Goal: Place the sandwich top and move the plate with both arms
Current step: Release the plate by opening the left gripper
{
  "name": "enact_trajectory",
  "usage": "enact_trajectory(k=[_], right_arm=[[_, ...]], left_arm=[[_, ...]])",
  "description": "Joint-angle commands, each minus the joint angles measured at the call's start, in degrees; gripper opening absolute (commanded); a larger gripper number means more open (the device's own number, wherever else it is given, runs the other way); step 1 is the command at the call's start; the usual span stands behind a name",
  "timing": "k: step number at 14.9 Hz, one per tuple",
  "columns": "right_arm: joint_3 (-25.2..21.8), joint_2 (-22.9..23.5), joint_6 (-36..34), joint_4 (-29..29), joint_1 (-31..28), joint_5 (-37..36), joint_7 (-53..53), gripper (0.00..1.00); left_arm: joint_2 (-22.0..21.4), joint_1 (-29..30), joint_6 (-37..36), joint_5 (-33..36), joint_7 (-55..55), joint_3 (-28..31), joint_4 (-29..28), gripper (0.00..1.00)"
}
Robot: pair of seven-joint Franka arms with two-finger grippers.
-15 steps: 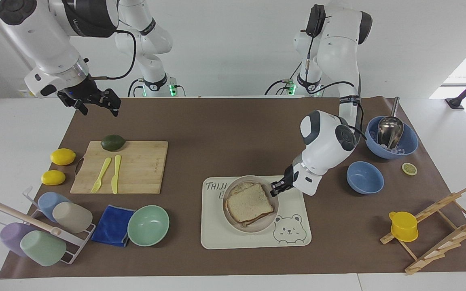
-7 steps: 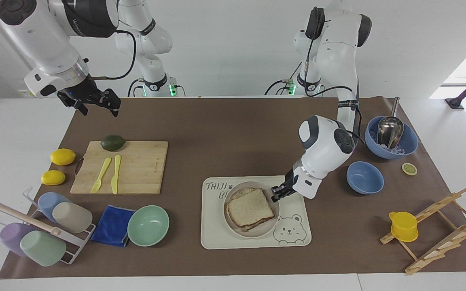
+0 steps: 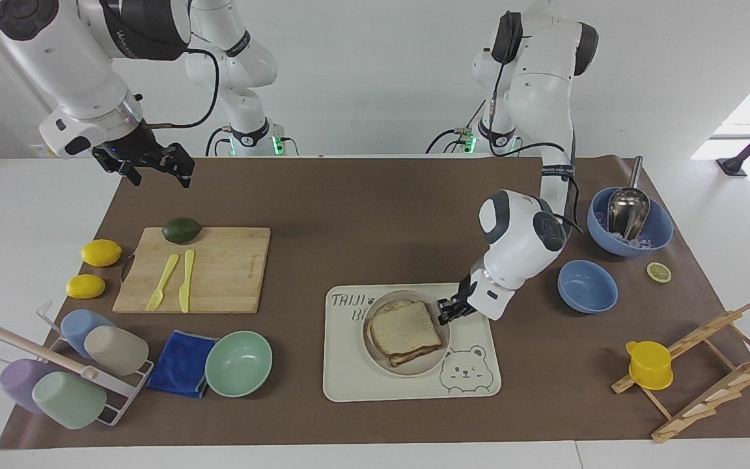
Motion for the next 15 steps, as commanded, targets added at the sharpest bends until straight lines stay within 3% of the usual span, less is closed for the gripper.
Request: enact_trajectory(k=[1, 3, 4, 12, 15], right_arm=[[0.2, -0.8, -0.3, -0.7, -0.5, 1.2, -0.9, 1.00], [0.2, -0.8, -0.3, -0.6, -0.5, 1.2, -0.9, 1.00], [0.2, -0.8, -0.3, -0.6, -0.6, 1.2, -1.0, 1.00], [0.2, -0.8, -0.3, -0.7, -0.6, 1.2, -0.9, 1.00], [0.2, -0.8, -0.3, -0.7, -0.5, 1.1, -0.9, 1.00]], left_arm=[[-2.5, 0.0, 1.9, -0.3, 3.5, 0.4, -4.3, 0.20], [-2.7, 0.2, 1.2, 1.7, 3.8, 0.4, -4.2, 0.78], [-2.7, 0.3, 0.4, 2.5, 3.8, 0.4, -3.9, 1.00], [-2.9, 2.4, -3.9, 5.3, 3.7, 0.4, 0.0, 1.00], [-5.7, 2.9, -6.1, 5.3, 3.6, 0.5, -0.1, 1.00]])
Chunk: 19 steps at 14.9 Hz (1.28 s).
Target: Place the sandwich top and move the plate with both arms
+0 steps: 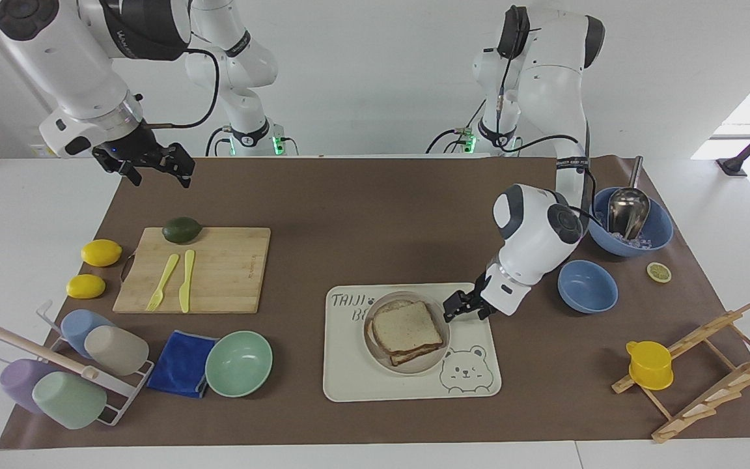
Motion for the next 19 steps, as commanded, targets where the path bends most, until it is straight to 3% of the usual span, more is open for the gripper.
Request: enact_trajectory(k=[1, 4, 8, 19], right_arm=[[0.2, -0.8, -0.3, -0.6, -0.5, 1.1, -0.9, 1.00], [0.2, -0.8, -0.3, -0.7, -0.5, 1.2, -1.0, 1.00], [0.2, -0.8, -0.3, -0.6, -0.6, 1.1, -0.9, 1.00], [0.2, -0.8, -0.3, -0.6, -0.6, 1.1, -0.9, 1.00]], left_arm=[[-4.2, 1.1, -4.2, 0.9, 0.4, 0.2, -0.6, 1.00], [-8.2, 1.2, -9.7, 1.1, 0.4, 2.5, -0.6, 1.00], [-13.2, 1.2, -16.1, 6.5, 0.4, 4.9, -0.4, 1.00], [-27.9, 1.3, -35.9, 19.7, 1.3, 4.9, -1.0, 1.00]])
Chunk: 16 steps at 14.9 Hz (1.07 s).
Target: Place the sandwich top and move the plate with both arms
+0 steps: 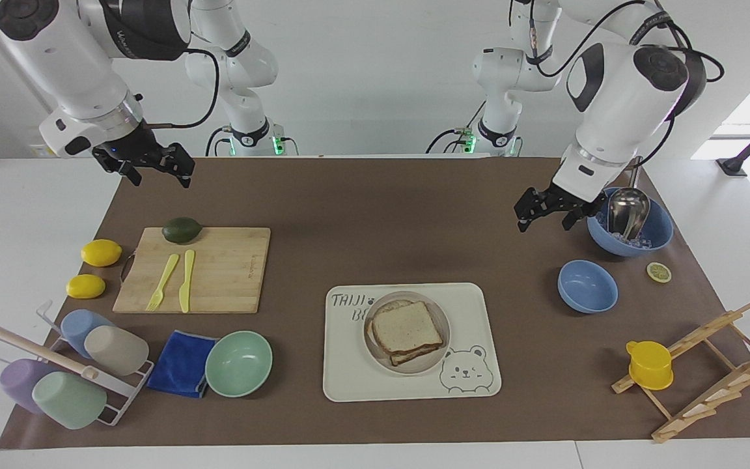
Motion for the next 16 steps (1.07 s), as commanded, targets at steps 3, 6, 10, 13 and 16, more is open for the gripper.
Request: enact_trajectory(k=[3, 6, 10, 13, 16], right_arm=[[0.2, -0.8, -0.3, -0.7, -0.5, 1.1, -0.9, 1.00], [0.2, -0.8, -0.3, -0.6, -0.5, 1.2, -0.9, 1.00], [0.2, -0.8, -0.3, -0.6, -0.5, 1.2, -0.9, 1.00], [0.2, -0.8, -0.3, -0.7, -0.5, 1.2, -0.9, 1.00], [0.2, -0.8, -0.3, -0.6, -0.5, 1.2, -0.9, 1.00]], left_arm=[[-5.9, -0.1, -7.2, 3.0, 1.8, 0.0, -2.2, 1.00], [-7.9, 0.0, -8.0, 3.6, 3.0, 0.1, -3.8, 1.00], [-10.0, 0.0, -8.3, 5.7, 4.6, -0.3, -5.2, 1.00], [-10.1, 5.6, -9.0, 5.6, 6.2, -5.4, -4.2, 1.00], [-10.1, 7.6, -10.7, 5.5, 6.9, -6.7, -3.5, 1.00]])
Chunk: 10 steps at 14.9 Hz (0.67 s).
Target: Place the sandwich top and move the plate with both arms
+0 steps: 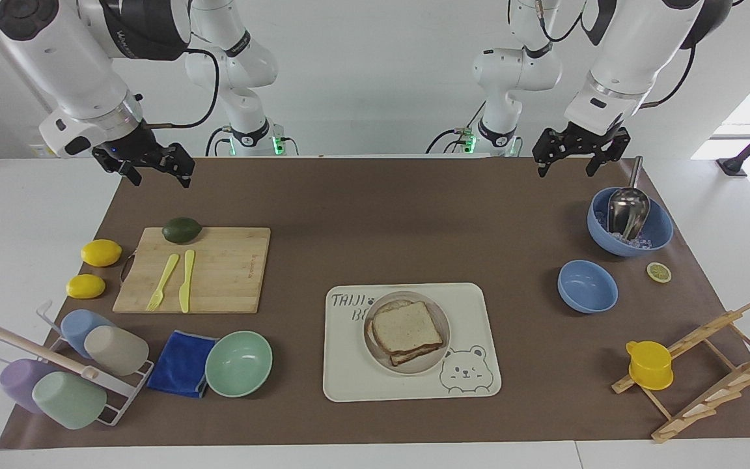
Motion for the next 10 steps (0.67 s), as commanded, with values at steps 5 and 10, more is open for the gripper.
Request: enact_trajectory(k=[5, 10], right_arm=[[0.2, -0.8, -0.3, -0.7, -0.5, 1.2, -0.9, 1.00], [0.2, -0.8, -0.3, -0.6, -0.5, 1.1, -0.9, 1.00]], left_arm=[[-1.9, 1.3, -1.1, 0.4, 2.4, -0.8, -2.7, 1.00], [-1.7, 1.4, 0.6, -2.7, 1.4, -0.7, -2.8, 1.00]])
